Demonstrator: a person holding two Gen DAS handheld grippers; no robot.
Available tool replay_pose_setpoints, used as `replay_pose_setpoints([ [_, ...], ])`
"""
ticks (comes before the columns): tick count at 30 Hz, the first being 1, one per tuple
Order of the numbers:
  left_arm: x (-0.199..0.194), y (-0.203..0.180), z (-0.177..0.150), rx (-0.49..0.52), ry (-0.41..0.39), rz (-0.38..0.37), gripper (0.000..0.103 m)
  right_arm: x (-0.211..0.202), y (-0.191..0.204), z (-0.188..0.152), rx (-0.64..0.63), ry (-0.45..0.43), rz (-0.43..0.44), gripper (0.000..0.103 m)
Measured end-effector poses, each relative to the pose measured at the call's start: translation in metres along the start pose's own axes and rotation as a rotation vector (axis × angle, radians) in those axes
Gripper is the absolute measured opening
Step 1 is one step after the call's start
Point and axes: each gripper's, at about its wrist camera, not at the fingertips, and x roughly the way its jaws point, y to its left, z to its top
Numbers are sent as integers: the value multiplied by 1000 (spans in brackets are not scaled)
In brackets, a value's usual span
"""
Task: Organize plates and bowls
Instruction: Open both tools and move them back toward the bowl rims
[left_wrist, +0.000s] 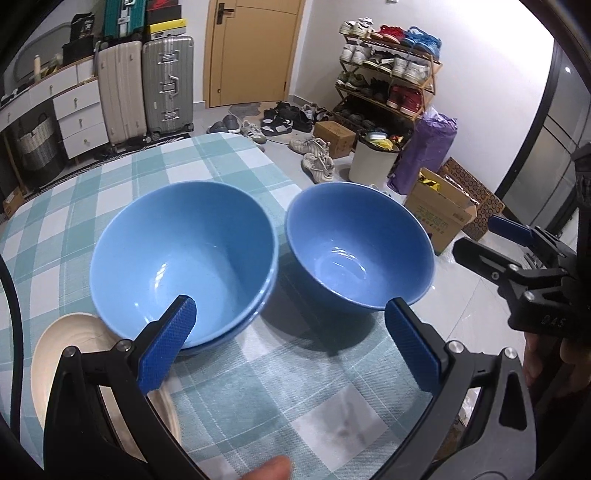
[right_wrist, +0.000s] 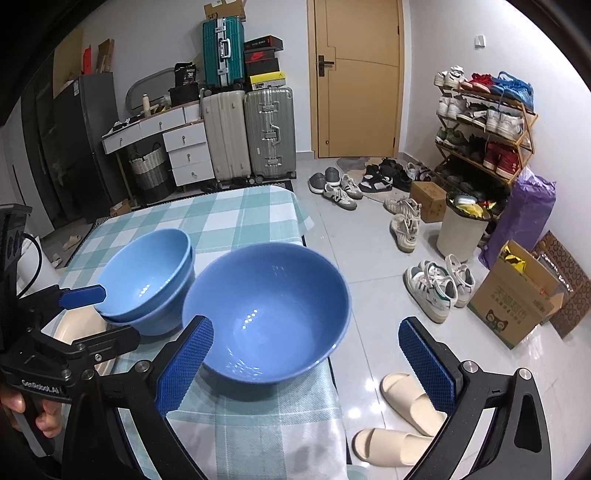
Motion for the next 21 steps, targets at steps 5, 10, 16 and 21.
replay_pose_setpoints([
  [5, 4, -3, -2, -2, 8, -35, 102, 8, -17, -7, 62, 28, 12, 102],
  [10, 5, 2, -3, -34, 21, -117, 94, 18, -34, -16, 124, 55, 30, 102],
  [16, 9, 0, -1, -54, 21, -157, 75, 31, -42, -19, 148, 73, 45, 102],
  [21, 11, -9, 1, -32, 13, -180, 62, 34, -41, -17, 141, 66, 56, 100],
])
